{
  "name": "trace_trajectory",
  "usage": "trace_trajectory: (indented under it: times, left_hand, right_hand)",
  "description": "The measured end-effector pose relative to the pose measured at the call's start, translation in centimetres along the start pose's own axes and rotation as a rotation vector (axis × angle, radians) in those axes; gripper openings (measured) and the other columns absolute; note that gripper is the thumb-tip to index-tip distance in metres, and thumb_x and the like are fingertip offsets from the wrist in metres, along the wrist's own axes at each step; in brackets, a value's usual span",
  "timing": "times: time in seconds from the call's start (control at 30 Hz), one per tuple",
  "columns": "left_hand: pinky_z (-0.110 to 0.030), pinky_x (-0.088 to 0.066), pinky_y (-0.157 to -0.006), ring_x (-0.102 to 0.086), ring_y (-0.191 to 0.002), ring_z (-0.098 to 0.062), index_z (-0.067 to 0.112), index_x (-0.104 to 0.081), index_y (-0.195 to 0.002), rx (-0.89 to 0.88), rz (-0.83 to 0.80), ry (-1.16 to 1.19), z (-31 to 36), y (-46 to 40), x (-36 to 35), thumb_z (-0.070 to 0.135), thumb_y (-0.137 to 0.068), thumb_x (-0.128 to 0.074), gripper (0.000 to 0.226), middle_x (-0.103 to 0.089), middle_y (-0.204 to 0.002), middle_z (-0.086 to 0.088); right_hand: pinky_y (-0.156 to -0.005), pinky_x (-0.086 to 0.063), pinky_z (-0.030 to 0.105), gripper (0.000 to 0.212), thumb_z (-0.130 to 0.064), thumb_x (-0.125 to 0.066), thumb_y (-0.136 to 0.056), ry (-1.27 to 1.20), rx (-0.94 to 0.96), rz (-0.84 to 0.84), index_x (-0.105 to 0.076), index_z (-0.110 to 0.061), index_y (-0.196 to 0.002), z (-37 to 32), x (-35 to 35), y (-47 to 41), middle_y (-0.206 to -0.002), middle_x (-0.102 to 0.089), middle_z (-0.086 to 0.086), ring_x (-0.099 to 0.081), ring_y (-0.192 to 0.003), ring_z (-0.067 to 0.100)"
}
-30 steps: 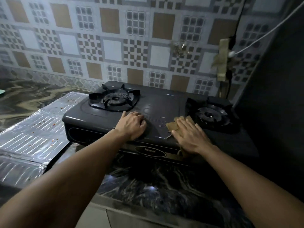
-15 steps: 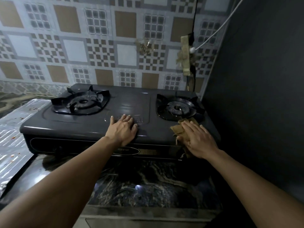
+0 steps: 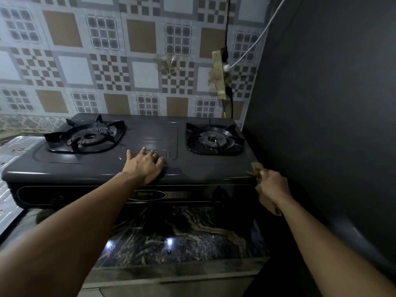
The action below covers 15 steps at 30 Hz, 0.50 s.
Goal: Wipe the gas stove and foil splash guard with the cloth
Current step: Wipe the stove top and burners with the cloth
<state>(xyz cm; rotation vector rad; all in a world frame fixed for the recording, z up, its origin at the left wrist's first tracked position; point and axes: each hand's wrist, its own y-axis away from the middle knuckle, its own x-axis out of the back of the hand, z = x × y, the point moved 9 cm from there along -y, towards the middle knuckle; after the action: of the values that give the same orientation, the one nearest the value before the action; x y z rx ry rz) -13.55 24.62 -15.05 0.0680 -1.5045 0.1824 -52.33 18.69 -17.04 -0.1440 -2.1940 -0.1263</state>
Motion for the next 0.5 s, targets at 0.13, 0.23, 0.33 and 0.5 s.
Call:
trace_trajectory:
  times: [0.13, 0.23, 0.33, 0.5]
  left_hand:
    - [-0.065, -0.015, -0.109, -0.025, -0.141, -0.022, 0.020, -0.051, -0.132, 0.037, -0.095, 0.028, 0.1, 0.5, -0.1, 0.044, -0.099, -0.016, 0.054, -0.040, -0.146, -0.001]
    - [-0.063, -0.008, -0.113, -0.017, -0.146, -0.023, 0.016, -0.044, -0.140, 0.048, -0.057, 0.090, 1.3, 1.1, 1.1, 0.046, -0.100, -0.024, 0.054, -0.026, -0.157, -0.007]
    - [-0.057, -0.012, -0.116, -0.023, -0.145, -0.026, 0.013, -0.053, -0.134, 0.011, 0.012, 0.168, 3.2, 2.0, 3.3, 0.040, -0.098, -0.040, 0.047, -0.034, -0.154, -0.010]
    - [-0.032, -0.051, -0.075, -0.063, -0.088, -0.026, 0.013, -0.072, -0.082, -0.007, 0.143, 0.342, 4.6, 4.0, 6.7, 0.028, -0.085, -0.058, 0.020, -0.068, -0.086, -0.008]
  right_hand:
    - [-0.061, -0.042, 0.029, 0.019, -0.025, -0.054, -0.094, 0.419, -0.014, -0.245, -0.060, -0.007, -0.095, -0.5, 0.8, 1.3, -0.095, -0.059, 0.011, -0.056, -0.076, 0.025]
    - [-0.071, -0.047, 0.033, 0.023, -0.027, -0.049, -0.097, 0.382, 0.160, -0.279, -0.061, -0.007, -0.098, -6.1, 2.1, 2.3, -0.103, -0.063, 0.013, -0.060, -0.090, 0.028]
    - [-0.083, -0.045, 0.036, 0.032, -0.029, -0.039, -0.102, 0.133, 0.303, -0.302, -0.061, -0.005, -0.107, -12.1, 2.4, 4.0, -0.107, -0.061, 0.013, -0.058, -0.099, 0.029]
    - [-0.064, -0.042, 0.028, 0.029, -0.029, -0.047, -0.099, -0.061, 0.419, -0.269, -0.059, -0.012, -0.080, -18.7, 0.8, 5.6, -0.087, -0.060, 0.007, -0.057, -0.081, 0.022]
